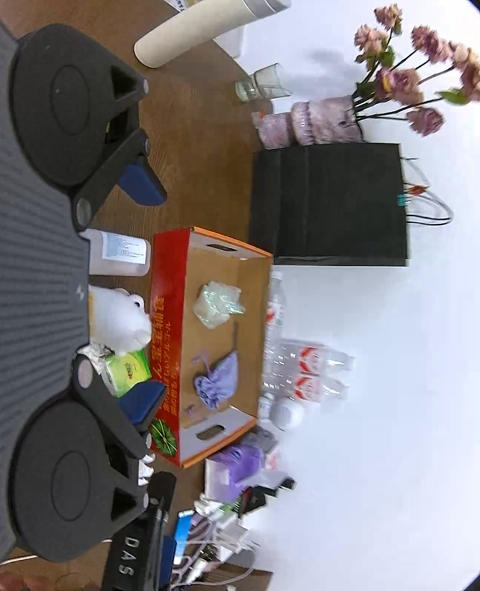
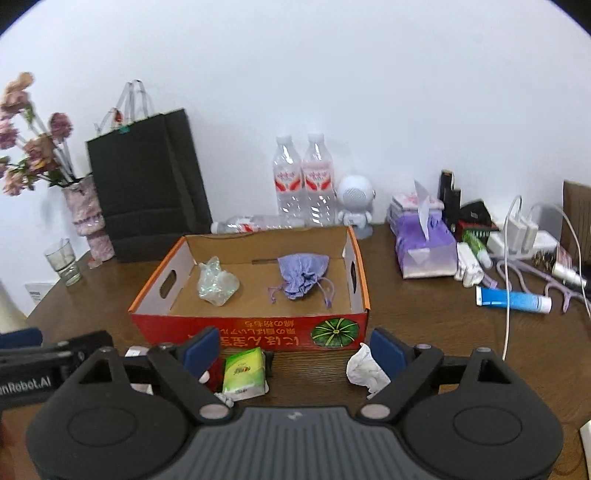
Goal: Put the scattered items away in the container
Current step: 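Withdraw both tools from the box back toward the plush toy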
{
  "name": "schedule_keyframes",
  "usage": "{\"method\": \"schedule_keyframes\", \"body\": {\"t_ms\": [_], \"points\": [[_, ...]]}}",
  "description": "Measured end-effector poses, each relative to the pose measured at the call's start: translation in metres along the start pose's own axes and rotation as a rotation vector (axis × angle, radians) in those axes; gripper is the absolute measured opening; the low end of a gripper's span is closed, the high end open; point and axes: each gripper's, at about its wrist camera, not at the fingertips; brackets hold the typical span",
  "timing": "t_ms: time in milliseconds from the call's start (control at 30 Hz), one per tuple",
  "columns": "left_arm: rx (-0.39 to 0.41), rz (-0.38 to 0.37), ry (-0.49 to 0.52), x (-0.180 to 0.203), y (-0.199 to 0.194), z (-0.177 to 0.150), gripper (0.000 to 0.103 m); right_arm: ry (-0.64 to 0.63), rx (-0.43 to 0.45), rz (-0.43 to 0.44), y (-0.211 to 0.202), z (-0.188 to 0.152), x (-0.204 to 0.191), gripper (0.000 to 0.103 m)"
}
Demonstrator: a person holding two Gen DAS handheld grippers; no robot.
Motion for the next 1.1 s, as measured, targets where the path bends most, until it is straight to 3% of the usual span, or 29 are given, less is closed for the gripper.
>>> {"method": "schedule_keyframes", "body": {"t_ms": [133, 267, 400, 500, 733, 867, 1100], "points": [[0.037, -0.024, 0.015, 0.001, -0.019, -0.031, 0.103, -0.003, 0.026, 0.059, -0.021, -0.028, -0.002, 0.089], [0.081, -0.021, -0.006, -0.002, -0.036, -0.061, 0.103, -0.032, 0.114, 0.038, -0.043, -0.057, -0.005, 0.091], [0.165, 0.021, 0.046, 0.000, -0.048, -0.093, 0.103, -0.041, 0.202, 0.028, -0.057, -0.091, -0.004, 0.099], [0.199, 0.036, 0.091, 0.005, -0.050, -0.120, 0.103, -0.034, 0.247, 0.030, -0.061, -0.123, 0.000, 0.099], [0.217, -0.017, 0.046, -0.005, -0.056, -0.160, 0.103, -0.054, 0.313, 0.022, -0.073, -0.172, -0.003, 0.100], [0.228, -0.031, 0.017, -0.010, -0.060, -0.182, 0.103, -0.064, 0.289, 0.045, -0.077, -0.188, -0.003, 0.100], [0.161, -0.027, 0.050, -0.007, -0.049, -0.198, 0.103, -0.047, 0.191, 0.044, -0.061, -0.207, 0.001, 0.100]]}}
Point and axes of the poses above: each gripper's, at about its wrist camera, not at the fingertips, and y roughly the way its jaws point, x to its right, z to its top
